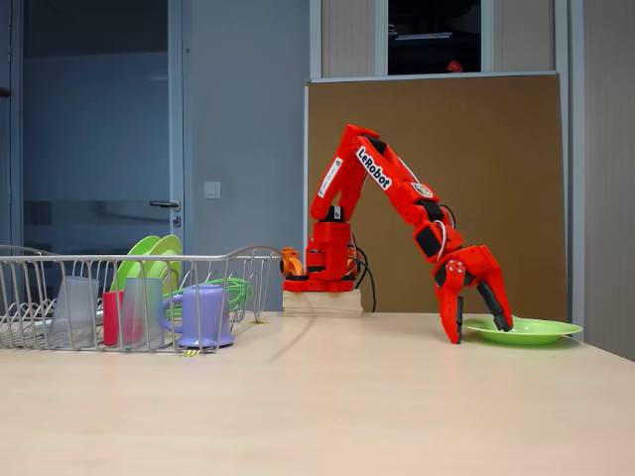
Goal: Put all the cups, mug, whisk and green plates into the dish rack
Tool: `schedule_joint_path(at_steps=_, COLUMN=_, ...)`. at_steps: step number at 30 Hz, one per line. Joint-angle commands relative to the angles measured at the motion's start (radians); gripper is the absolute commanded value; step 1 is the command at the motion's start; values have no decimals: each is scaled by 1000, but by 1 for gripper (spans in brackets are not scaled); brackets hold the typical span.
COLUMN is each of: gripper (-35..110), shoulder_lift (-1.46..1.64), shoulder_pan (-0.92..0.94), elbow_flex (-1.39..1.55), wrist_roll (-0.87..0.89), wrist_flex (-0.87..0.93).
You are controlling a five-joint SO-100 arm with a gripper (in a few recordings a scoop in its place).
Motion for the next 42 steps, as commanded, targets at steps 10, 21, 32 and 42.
schedule_joint_path(at_steps=10, gripper=11, shoulder_lift=-129, shoulder_pan=28, elbow_flex=21, wrist_roll=-17, wrist_flex=-115)
schedule_joint_path(at_steps=21, gripper=26, shoulder_lift=-23, shoulder_pan=28, elbow_flex=89, wrist_roll=-307, wrist_flex=-83)
schedule_joint_path(at_steps=32, gripper=25, shoulder_lift=-49, shoulder_pan=12, elbow_flex=140, wrist_roll=-397, wrist_flex=-106)
schedule_joint_path(at_steps=42, gripper=30, shoulder_lift=34, shoulder_pan=-6, elbow_flex=135, wrist_roll=-442, wrist_flex=-9)
